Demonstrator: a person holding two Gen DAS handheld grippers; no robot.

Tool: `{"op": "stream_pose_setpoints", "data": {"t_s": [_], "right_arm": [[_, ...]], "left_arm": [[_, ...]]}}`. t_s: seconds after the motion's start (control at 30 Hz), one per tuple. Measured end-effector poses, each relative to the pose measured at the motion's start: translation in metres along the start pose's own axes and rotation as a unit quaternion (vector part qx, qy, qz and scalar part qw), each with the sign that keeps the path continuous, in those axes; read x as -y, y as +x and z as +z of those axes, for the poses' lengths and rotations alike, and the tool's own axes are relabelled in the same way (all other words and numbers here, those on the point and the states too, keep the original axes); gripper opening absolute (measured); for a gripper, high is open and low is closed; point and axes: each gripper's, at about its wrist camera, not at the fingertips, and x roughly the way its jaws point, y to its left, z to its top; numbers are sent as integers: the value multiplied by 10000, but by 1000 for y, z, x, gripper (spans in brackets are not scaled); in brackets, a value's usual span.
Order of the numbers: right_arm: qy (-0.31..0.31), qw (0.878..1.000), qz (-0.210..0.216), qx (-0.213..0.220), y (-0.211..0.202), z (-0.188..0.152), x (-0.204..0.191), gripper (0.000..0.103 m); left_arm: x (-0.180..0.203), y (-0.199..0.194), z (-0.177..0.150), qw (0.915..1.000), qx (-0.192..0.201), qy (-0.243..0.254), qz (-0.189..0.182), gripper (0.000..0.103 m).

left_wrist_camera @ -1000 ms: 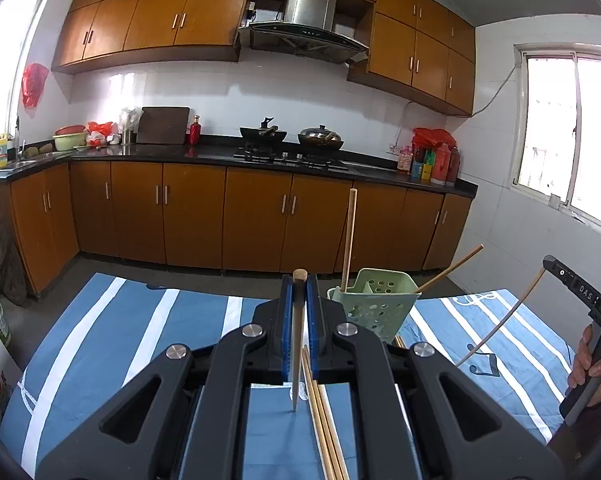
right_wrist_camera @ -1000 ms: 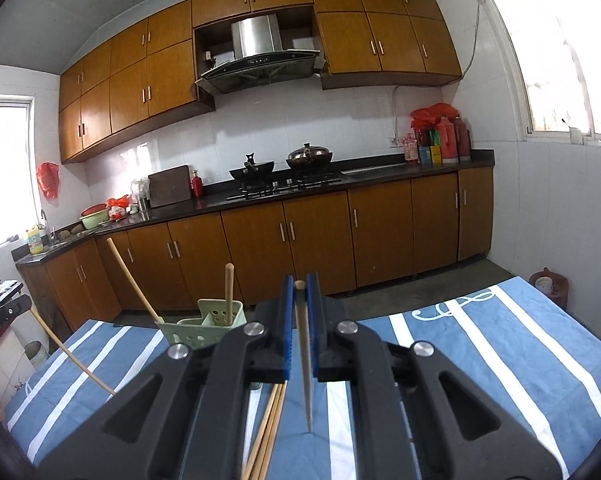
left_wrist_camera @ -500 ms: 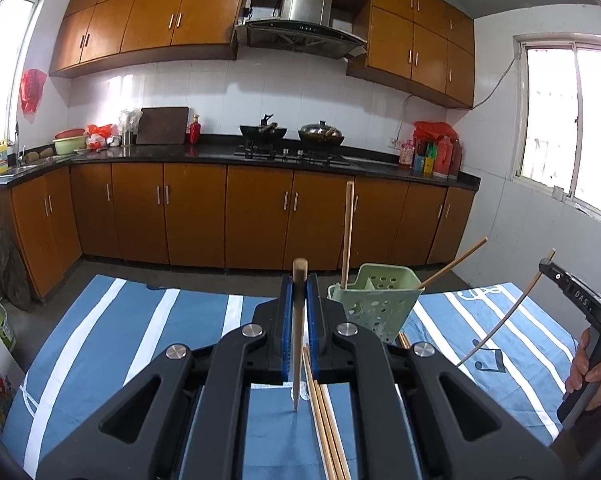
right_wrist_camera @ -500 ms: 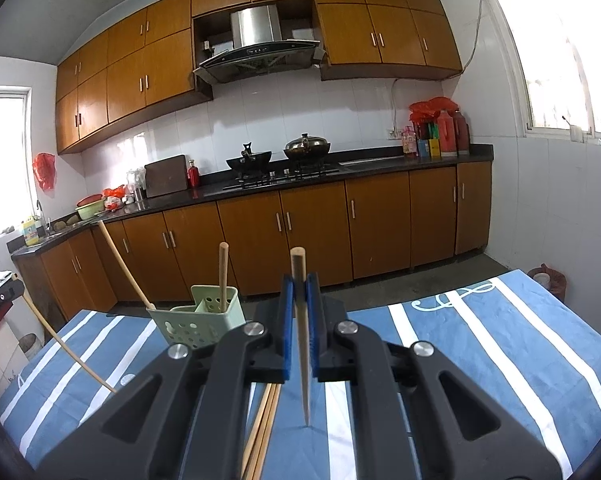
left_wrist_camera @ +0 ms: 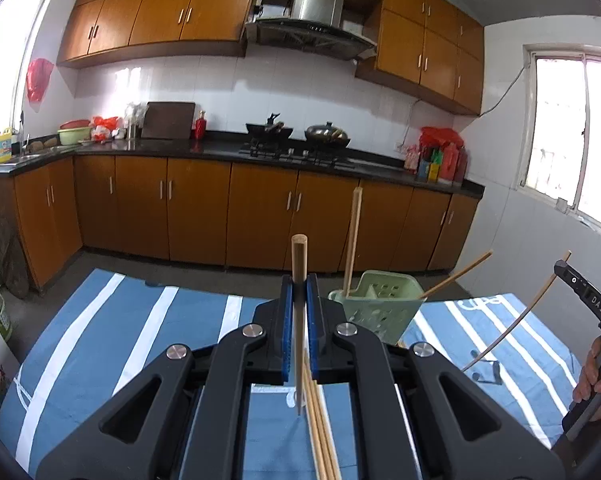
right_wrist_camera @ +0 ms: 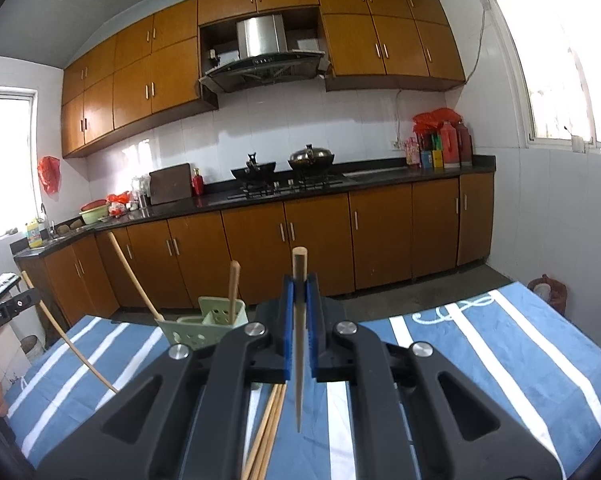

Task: Organize utensils
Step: 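Lower the chopsticks into the green holder and open both grippers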

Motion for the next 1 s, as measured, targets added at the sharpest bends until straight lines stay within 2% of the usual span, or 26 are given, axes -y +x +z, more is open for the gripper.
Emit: {"op": "stream_pose_setpoints", "data": {"t_s": [0.13, 0.2, 0.3, 0.47, 0.7, 0.87, 1.0], "right_arm": [[205, 9985, 513, 50, -18, 27, -3, 7], [334, 9957, 844, 192, -30, 44, -6, 7], [481, 9920, 1072, 472, -37, 66, -12, 7], [537, 9899, 938, 912, -22, 83, -23, 7], [377, 9921, 559, 1060, 40, 77, -43, 7], [323, 9958, 469, 720, 86, 59, -49, 7], [318, 9973, 473, 457, 105, 45, -50, 7]], "left_arm": [[6, -15, 21, 9995, 219, -83, -224, 7], [11, -21, 32, 9988, 370, -93, -318, 7], [24, -27, 52, 9970, 676, -69, -373, 7], [42, -16, 77, 9924, 1145, -222, -395, 7], [50, 25, 81, 9895, 1391, -352, -179, 7], [49, 56, 69, 9919, 1180, -445, -177, 7], [49, 75, 52, 9948, 880, -464, -205, 7]]}}
